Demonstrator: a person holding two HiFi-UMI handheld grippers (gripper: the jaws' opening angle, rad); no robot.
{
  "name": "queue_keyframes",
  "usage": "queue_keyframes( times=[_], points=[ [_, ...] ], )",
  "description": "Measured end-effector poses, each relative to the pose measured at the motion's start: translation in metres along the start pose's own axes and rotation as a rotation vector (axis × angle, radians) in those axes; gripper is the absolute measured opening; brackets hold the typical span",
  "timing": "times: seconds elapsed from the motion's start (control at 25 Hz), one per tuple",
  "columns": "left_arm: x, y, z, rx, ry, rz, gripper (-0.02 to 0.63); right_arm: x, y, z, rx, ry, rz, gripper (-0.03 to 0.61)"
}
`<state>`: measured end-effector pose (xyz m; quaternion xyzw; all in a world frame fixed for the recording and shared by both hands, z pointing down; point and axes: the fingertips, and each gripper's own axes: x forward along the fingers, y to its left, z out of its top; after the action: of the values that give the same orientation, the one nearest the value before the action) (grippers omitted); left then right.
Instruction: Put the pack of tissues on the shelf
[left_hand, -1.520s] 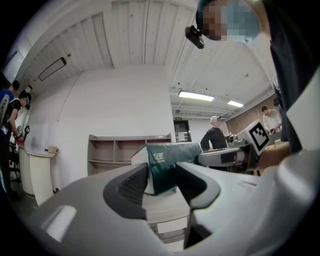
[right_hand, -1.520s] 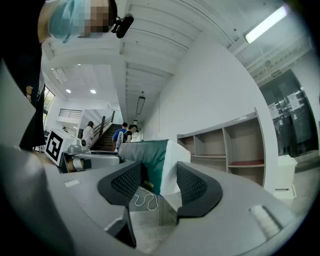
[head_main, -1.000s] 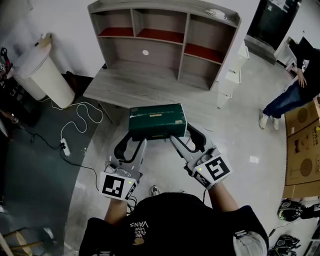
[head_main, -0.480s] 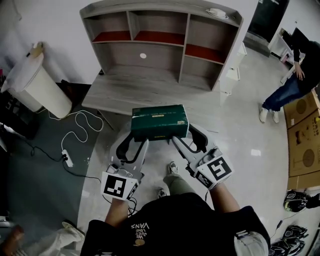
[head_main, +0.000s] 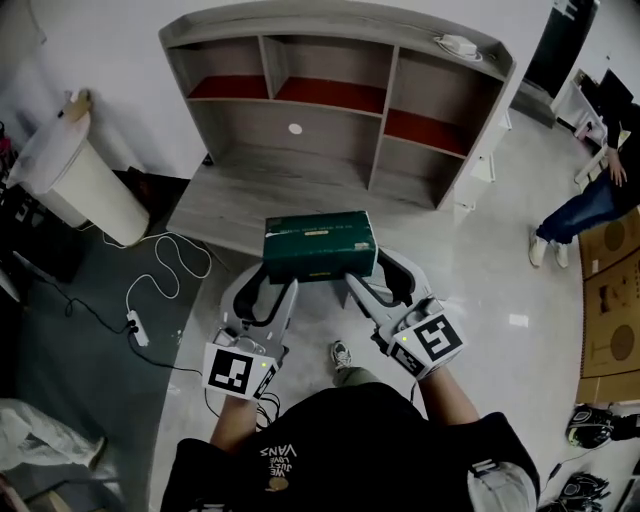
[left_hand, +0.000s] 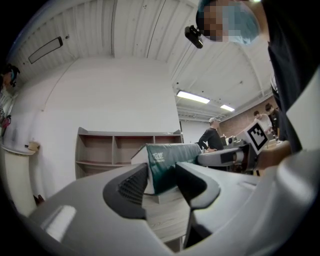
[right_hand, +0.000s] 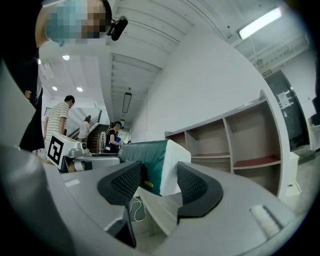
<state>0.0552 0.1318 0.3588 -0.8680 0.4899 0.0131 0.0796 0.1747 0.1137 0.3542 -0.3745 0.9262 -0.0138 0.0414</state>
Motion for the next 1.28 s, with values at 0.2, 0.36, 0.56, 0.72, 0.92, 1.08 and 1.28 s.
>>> queue_keyframes(
  times=[0.2,0.36,0.56,0.72,0.92,1.08,1.28],
  points=[
    [0.039,0.017,-0.004,0.007,-0.003,0.015,0.199,0.028,-0.037,0.004,0.005,-0.017,0.005,0.227],
    [0.074,0.033,-0.004,0.012,-0.007,0.035,0.199,0.052,-0.069,0.007,-0.001,0.009,0.022,0.227],
    [0.093,0.04,-0.007,0.024,-0.018,0.052,0.199,0.065,-0.087,0.01,-0.006,-0.028,0.042,0.227],
    [0.096,0.042,-0.012,0.027,-0.024,0.064,0.199,0.069,-0.091,0.003,-0.005,-0.004,0.046,0.227],
    [0.122,0.069,-0.02,0.021,-0.005,0.071,0.199,0.104,-0.111,0.001,0.011,-0.018,0.063,0.227],
    [0.127,0.094,-0.027,0.008,-0.004,0.073,0.199,0.13,-0.111,-0.003,0.008,-0.013,0.064,0.227],
    [0.136,0.133,-0.034,0.005,0.0,0.062,0.199,0.17,-0.111,-0.007,0.013,-0.008,0.052,0.227]
  ],
)
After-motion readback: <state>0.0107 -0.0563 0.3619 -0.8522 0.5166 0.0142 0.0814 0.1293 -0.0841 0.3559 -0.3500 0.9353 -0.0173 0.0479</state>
